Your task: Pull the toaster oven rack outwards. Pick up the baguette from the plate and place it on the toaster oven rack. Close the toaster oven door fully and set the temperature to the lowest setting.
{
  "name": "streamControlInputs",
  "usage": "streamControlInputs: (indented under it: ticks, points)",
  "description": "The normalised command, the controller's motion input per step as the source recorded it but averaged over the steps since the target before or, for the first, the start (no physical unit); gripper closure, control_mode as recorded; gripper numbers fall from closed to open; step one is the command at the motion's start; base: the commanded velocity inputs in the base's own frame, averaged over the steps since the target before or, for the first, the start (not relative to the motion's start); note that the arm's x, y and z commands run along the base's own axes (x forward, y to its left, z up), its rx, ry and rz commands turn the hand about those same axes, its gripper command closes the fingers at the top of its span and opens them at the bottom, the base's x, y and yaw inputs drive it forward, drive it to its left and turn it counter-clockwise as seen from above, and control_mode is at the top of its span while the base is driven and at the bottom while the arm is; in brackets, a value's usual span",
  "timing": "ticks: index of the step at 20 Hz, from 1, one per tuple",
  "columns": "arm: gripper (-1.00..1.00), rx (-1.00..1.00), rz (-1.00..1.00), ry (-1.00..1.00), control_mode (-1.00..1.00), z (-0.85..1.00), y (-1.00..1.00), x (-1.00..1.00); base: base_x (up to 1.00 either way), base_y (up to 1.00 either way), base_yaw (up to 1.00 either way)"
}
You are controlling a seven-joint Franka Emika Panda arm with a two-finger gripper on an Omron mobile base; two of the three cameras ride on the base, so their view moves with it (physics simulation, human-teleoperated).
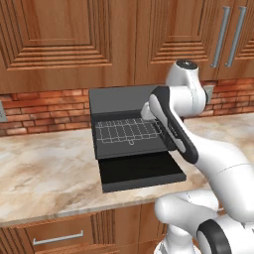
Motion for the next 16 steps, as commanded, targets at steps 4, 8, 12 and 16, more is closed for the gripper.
streamControlInputs:
  ticks: [4,8,12,16]
  points:
    - [-1.00,0.00,0.00,0.00,-1.00,-0.08,0.26,0.00,0.00,0.00,0.00]
    - [-1.00,0.00,0.00,0.00,-1.00,-0.19,0.28,0.00,0.00,0.00,0.00]
    - [-1.00,0.00,-0.01,0.00,-1.00,-0.22,0.27,0.00,0.00,0.00,0.00]
    - [-1.00,0.00,0.00,-0.01,-1.00,-0.26,0.07,0.00,0.00,0.00,0.00]
